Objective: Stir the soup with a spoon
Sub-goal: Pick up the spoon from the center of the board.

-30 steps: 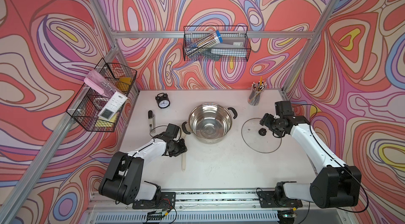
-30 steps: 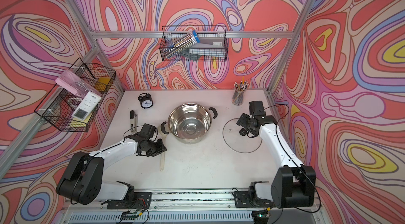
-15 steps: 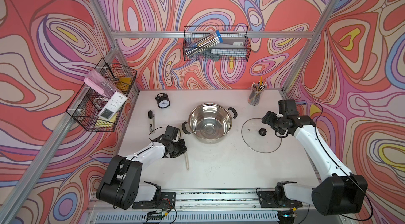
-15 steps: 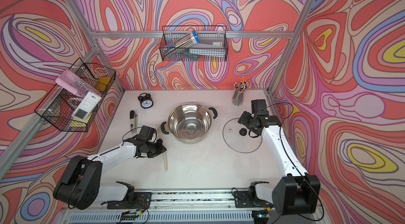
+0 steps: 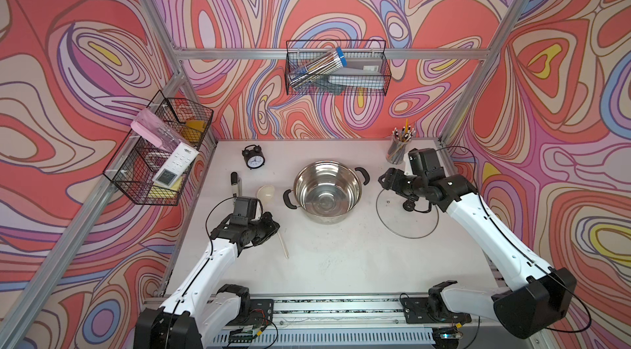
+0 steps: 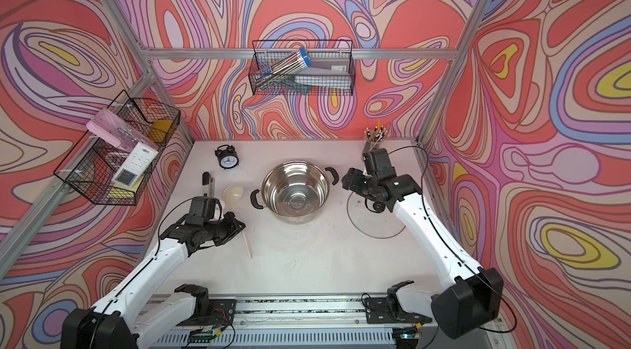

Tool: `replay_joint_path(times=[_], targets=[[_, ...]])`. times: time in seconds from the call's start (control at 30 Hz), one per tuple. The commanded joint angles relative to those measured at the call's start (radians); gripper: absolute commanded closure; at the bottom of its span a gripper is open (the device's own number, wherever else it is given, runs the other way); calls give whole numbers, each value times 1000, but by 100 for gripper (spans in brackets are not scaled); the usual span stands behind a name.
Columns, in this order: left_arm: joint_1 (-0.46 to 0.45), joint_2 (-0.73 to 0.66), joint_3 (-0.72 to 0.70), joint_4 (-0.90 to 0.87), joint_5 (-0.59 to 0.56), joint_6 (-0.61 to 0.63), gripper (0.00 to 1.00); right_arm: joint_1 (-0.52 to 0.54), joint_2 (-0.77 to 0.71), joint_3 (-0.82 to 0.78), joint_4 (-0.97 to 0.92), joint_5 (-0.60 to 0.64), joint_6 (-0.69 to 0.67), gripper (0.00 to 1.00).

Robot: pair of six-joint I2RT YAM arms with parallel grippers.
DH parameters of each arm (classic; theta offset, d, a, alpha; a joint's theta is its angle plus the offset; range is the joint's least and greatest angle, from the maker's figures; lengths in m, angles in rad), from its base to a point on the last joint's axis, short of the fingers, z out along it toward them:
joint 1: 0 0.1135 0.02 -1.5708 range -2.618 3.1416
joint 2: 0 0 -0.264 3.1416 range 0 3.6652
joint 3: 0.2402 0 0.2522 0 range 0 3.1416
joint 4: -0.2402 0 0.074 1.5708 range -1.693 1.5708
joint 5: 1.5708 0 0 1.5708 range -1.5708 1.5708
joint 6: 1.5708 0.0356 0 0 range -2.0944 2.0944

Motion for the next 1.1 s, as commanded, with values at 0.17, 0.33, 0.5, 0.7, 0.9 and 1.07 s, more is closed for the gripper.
replay_joint_path(times=[0.17, 0.33, 0.5, 0.7, 0.9, 1.07], targets=[[4, -45, 285, -5, 93, -163, 100, 190, 117, 116, 225, -170, 111, 29], [-2, -7, 282, 304, 165, -415, 100, 244, 135, 84, 464, -291, 228, 30], [-32, 73, 298, 586, 176, -603, 100, 280, 146, 71, 622, -358, 314, 39], [-51, 142, 321, 798, 167, -721, 100, 331, 192, 165, 581, -359, 308, 48], [-59, 177, 278, 1049, 143, -861, 100, 348, 226, 189, 624, -387, 356, 53], [-65, 187, 271, 1088, 173, -871, 100, 356, 247, 188, 694, -410, 407, 58]])
